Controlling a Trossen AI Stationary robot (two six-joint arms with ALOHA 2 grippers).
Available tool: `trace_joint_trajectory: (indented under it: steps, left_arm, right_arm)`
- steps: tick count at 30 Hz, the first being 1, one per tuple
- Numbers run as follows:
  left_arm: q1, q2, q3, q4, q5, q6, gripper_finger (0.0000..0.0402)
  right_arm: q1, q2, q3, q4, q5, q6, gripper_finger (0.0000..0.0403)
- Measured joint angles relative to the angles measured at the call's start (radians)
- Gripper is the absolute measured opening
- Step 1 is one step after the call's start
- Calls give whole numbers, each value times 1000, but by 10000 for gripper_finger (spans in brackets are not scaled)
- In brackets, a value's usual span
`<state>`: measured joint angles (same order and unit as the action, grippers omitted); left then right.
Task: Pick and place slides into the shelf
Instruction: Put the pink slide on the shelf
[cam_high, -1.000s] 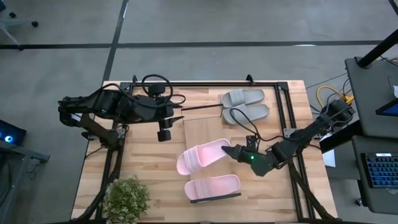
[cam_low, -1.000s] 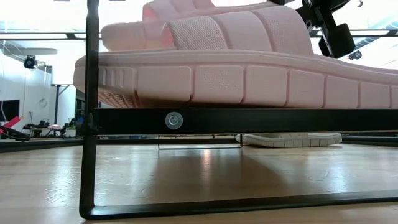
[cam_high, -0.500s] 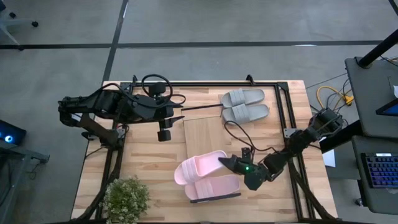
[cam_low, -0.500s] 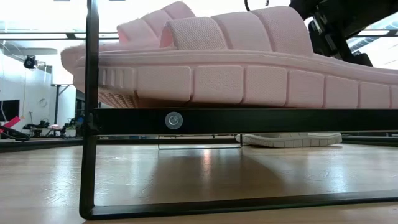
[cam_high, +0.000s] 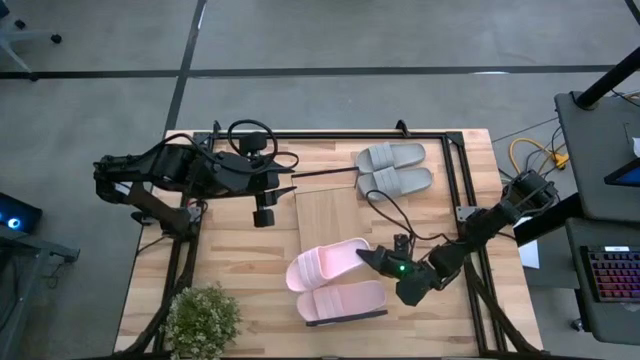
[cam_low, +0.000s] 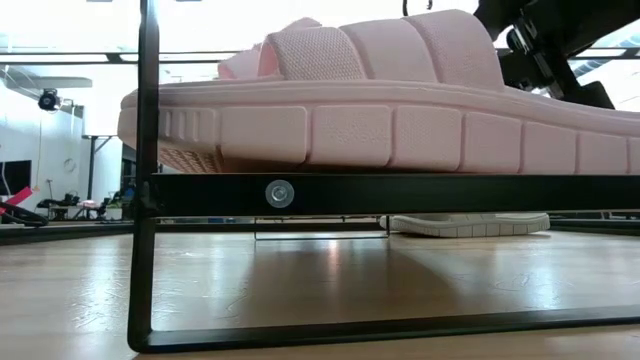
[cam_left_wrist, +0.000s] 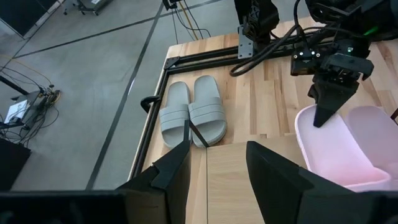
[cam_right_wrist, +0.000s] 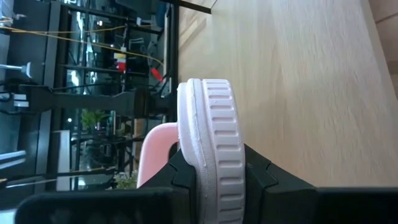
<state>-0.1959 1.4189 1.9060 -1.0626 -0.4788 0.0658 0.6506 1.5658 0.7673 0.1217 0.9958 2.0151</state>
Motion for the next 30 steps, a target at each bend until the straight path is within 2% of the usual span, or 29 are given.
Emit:
trace_joint_trajectory:
  steps: [10, 14, 23, 30]
  left_arm:
    - [0, 0, 0, 0, 0, 0, 140]
    - [0, 0, 0, 0, 2, -1, 140]
    - [0, 0, 0, 0, 3, -1, 140]
    - [0, 0, 0, 2, 3, -1, 140]
  right_arm:
    - [0, 0, -2, -16, -1, 8, 55]
    - [0, 0, -3, -51, -32, 46, 55]
    - [35, -1, -3, -142, -30, 148, 55]
    - [45, -1, -3, -151, -31, 154, 56]
